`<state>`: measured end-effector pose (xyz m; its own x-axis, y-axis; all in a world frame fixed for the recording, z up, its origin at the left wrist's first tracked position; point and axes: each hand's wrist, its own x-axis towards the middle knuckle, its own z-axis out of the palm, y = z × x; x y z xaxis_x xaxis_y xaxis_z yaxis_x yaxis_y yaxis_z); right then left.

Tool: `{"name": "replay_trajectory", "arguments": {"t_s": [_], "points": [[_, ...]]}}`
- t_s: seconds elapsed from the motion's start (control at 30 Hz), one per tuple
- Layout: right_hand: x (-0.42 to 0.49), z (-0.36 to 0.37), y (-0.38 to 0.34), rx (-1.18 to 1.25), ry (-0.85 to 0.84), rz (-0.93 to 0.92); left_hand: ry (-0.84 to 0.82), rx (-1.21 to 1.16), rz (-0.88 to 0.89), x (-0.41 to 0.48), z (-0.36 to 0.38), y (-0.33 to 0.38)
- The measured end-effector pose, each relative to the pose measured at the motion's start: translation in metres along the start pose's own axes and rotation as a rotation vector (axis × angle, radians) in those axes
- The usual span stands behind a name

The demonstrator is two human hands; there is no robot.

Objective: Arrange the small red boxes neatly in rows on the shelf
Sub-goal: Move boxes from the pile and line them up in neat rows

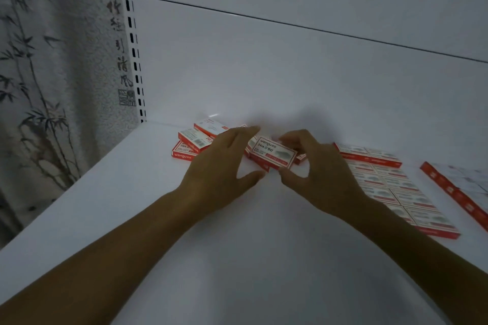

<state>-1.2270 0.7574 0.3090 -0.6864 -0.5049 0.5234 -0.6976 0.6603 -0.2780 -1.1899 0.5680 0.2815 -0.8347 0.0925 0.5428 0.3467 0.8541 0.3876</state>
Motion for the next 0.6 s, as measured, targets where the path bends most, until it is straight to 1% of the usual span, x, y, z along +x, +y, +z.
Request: {"name": "replay_trajectory", "arguments": {"t_s": [0.1, 0.17, 0.23, 0.37, 0.6], "points": [[-0.017, 0.006, -0.005, 0.070, 0.019, -0.029, -0.009, 0.016, 0.071, -0.002, 0.001, -0.001], [-0.024, 0.008, -0.005, 0.069, 0.028, -0.053, -0.027, 0.046, 0.131, -0.003, 0.002, -0.001], [-0.026, 0.009, -0.004, 0.061, 0.038, -0.087, -0.034, 0.050, 0.154, -0.002, 0.003, -0.001], [-0.027, 0.009, -0.002, 0.058, 0.037, -0.039, 0.044, 0.048, 0.167, -0.002, 0.003, 0.000], [-0.026, 0.008, -0.004, 0.009, 0.079, -0.031, 0.092, 0.035, 0.235, -0.001, 0.002, 0.008]]}}
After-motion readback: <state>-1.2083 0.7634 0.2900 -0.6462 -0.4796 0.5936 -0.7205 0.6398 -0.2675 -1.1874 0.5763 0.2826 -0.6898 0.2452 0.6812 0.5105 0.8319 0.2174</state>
